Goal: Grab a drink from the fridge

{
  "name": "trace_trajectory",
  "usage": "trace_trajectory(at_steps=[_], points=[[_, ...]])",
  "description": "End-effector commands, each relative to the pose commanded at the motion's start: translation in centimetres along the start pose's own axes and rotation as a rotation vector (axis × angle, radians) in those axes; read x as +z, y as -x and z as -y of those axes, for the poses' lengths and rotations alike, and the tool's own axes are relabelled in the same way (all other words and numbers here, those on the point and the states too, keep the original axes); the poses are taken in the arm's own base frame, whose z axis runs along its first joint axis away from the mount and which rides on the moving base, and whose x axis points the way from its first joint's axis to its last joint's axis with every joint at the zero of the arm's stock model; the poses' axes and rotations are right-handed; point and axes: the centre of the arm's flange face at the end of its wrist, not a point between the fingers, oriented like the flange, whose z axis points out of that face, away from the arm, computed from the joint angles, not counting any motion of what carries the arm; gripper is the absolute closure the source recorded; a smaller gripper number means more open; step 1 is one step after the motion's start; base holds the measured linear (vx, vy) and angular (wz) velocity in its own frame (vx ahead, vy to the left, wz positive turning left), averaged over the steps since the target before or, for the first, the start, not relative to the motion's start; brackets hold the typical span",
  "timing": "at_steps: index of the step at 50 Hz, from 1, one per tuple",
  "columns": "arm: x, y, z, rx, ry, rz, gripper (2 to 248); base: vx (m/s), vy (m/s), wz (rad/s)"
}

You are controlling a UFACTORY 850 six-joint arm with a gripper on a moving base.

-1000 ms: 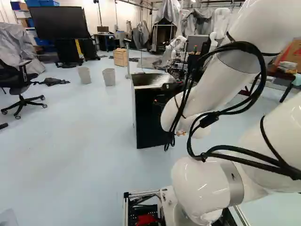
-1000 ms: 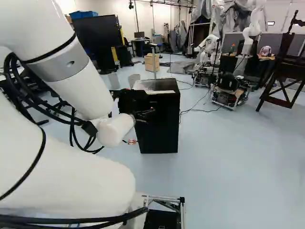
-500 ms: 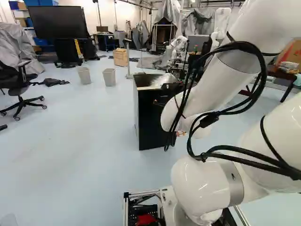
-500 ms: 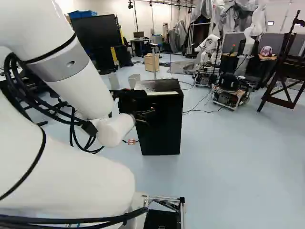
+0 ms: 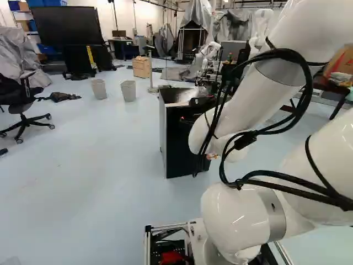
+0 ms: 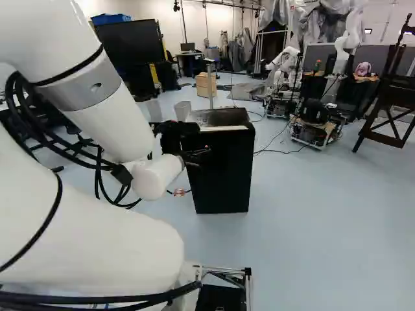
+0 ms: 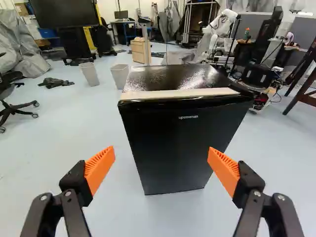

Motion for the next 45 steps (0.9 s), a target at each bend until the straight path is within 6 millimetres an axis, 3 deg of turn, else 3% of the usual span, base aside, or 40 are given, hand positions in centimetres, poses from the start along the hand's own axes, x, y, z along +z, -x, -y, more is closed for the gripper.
trace_trajectory(at_steps=[45], points=[[0.00, 0.00, 0.00, 0.000, 0.000, 0.000, 3, 0.029, 0.079, -0.009]])
